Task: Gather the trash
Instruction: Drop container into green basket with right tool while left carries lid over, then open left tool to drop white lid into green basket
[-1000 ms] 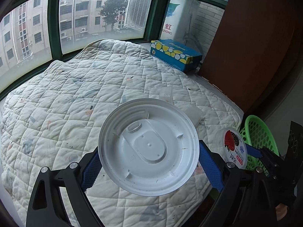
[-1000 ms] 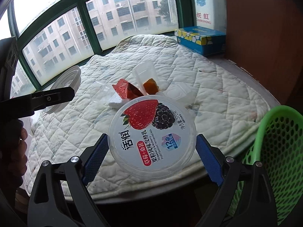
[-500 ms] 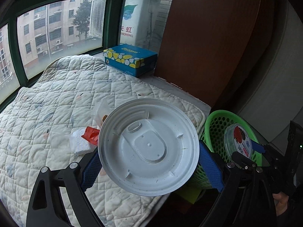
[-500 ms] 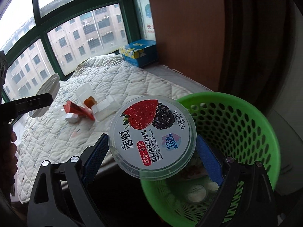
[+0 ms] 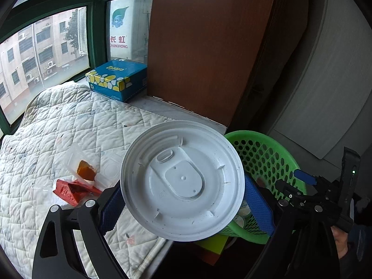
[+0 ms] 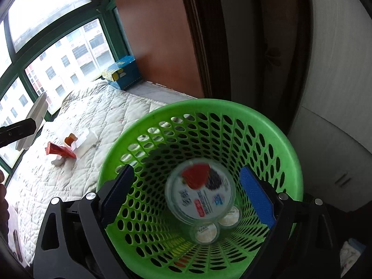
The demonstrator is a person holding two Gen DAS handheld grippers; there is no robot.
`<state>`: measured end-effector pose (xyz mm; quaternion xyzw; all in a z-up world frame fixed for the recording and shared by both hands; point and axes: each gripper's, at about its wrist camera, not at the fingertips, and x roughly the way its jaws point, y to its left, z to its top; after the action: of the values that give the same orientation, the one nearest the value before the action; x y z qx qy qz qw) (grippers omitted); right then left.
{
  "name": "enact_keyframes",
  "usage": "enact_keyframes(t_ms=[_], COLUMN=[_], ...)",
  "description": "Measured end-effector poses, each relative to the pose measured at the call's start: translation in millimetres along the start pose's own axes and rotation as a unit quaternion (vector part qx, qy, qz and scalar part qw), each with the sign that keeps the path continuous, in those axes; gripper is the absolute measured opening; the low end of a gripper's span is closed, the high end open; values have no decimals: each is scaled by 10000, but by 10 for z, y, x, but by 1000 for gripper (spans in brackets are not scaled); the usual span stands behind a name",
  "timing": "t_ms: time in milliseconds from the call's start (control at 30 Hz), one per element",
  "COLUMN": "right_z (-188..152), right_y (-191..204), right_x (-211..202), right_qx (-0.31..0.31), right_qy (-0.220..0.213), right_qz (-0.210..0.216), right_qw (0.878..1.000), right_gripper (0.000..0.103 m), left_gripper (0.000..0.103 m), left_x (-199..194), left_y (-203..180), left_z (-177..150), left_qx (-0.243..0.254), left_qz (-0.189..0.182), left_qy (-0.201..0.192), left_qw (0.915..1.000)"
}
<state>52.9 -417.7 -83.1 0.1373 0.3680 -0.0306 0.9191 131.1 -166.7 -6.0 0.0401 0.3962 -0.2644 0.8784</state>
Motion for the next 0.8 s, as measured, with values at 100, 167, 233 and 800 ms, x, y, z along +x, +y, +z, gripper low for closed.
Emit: enact_keyframes(t_ms=[100, 167, 233, 800], right_z=[-20, -33, -36, -104], right_y=[-75, -126, -140, -463], right_x=[-53, -110, -164, -549], right_qx=[58, 82, 93, 562], right_qy=[-58, -109, -166, -652], right_qz=[-22, -48, -86, -241], right_qw=[10000, 9999, 9998, 9960], right_gripper=[91, 91, 91, 91], left_gripper=[89, 89, 89, 90], left_x=[80, 140, 195, 628], left_y=[-134, -206, -286, -979], left_z=[21, 30, 37, 2], left_qx=[117, 179, 230, 715], left_qz=[-43, -72, -122, -479], left_qy=[72, 126, 183, 635], left_qw=[9999, 9997, 9995, 9943])
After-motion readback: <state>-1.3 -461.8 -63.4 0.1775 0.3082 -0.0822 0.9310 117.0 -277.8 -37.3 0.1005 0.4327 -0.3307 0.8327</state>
